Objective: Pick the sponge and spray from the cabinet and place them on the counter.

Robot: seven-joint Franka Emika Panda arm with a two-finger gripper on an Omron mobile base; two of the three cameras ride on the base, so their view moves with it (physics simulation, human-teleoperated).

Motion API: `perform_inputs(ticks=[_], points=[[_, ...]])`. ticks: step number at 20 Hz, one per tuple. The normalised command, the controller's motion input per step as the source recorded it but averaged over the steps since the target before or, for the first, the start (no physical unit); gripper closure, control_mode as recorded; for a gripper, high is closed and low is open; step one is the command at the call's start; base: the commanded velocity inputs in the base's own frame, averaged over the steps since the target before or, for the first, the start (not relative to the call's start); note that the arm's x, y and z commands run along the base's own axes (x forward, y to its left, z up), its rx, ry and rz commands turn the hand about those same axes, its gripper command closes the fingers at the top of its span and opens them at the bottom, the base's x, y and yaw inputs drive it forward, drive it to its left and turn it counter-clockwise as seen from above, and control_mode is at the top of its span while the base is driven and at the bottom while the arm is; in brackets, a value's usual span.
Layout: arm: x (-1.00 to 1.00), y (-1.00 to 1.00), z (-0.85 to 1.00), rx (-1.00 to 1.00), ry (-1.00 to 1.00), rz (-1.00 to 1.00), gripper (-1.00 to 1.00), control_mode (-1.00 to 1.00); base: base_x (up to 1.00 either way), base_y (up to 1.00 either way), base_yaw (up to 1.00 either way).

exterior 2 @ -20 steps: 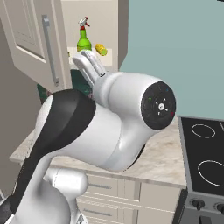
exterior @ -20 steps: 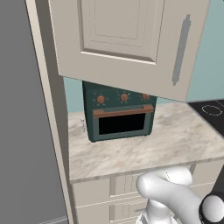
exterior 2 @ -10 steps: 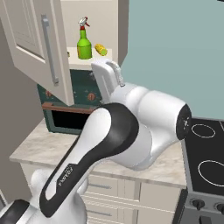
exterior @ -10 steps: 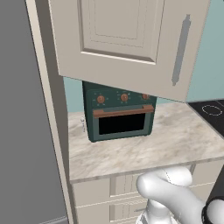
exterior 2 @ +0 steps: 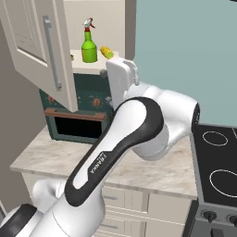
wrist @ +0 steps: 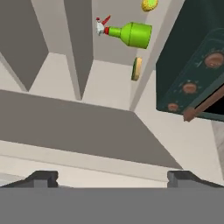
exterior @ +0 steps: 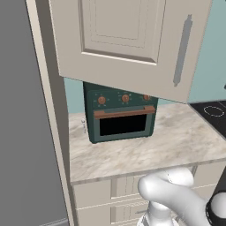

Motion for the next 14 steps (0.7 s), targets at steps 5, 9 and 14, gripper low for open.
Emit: perform_inputs(ticks=[5,9,14], points=[[0.32,0.0,0.03,0.0,0.01,0.27,-1.0,-1.0,0.0,0.0,0.0],[0.28,0.0,0.0,0.0,0.0,0.29,-1.0,-1.0,0.0,0.0,0.0],[0.03,0.0,0.03,0.0,0.0,0.2,-1.0,-1.0,0.0,0.0,0.0]])
